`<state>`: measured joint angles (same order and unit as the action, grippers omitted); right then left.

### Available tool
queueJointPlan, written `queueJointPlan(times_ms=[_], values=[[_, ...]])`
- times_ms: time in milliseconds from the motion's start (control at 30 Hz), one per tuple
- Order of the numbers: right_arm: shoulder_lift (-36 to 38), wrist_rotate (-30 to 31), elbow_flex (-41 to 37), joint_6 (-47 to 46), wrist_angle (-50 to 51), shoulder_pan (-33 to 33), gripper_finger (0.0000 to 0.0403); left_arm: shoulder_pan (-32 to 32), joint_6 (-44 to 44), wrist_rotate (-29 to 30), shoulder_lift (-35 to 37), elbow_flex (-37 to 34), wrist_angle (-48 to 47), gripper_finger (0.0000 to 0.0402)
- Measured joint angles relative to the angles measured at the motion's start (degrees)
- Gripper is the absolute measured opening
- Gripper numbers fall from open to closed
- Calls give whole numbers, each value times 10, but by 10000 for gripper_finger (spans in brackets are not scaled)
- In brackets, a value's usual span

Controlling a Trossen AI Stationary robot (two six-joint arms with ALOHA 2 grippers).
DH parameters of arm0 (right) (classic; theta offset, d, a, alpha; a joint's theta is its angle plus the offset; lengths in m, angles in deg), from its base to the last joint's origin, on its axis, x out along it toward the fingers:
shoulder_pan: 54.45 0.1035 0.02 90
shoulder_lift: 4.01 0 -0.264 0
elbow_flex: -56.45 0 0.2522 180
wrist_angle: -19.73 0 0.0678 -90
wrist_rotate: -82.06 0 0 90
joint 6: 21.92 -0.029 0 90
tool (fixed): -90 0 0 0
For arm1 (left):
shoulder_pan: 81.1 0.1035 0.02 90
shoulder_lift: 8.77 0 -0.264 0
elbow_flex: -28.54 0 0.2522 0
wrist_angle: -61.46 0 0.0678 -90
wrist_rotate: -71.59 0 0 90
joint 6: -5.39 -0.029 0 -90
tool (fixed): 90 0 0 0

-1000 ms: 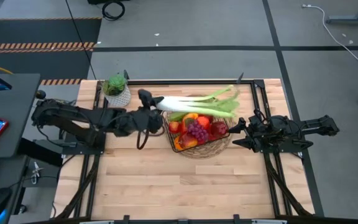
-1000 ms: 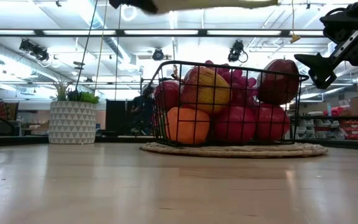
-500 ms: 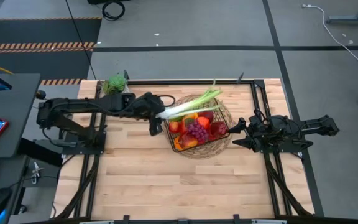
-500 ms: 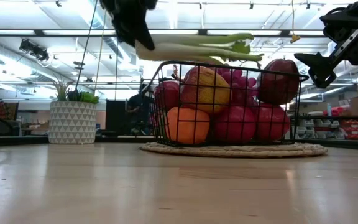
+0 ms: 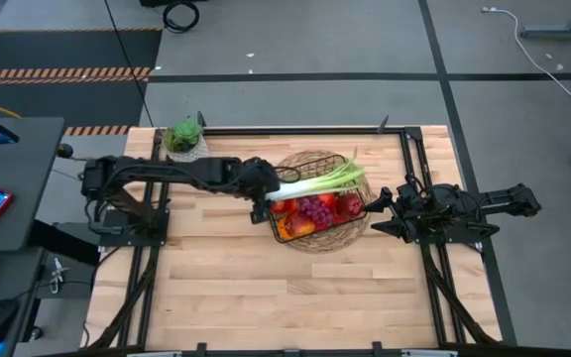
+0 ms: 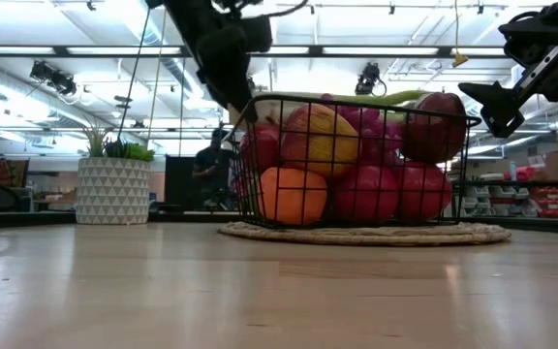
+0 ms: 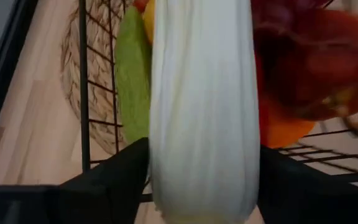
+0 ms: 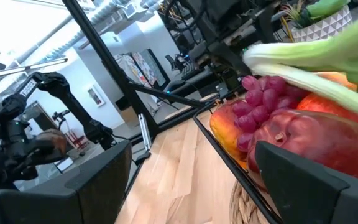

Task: Build produce basket
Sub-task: Put the celery into the wire basket, then return to Home Position

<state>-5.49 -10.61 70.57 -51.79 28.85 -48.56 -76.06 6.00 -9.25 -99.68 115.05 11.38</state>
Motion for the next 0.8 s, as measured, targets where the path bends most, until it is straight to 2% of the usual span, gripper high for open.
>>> queueJointPlan(times_ms=[233,367,667,800], values=[[0,0,0,0,0,0,346,-1,-13,-1,12,0,-7,313],[0,0,0,0,0,0,346,0,-13,-24,33,1,-11,326],[0,0,0,0,0,0,346,0,-13,-17,104,1,-4,347],[0,0,0,0,0,0,346,-6,-13,-8,155,-32,45,347]])
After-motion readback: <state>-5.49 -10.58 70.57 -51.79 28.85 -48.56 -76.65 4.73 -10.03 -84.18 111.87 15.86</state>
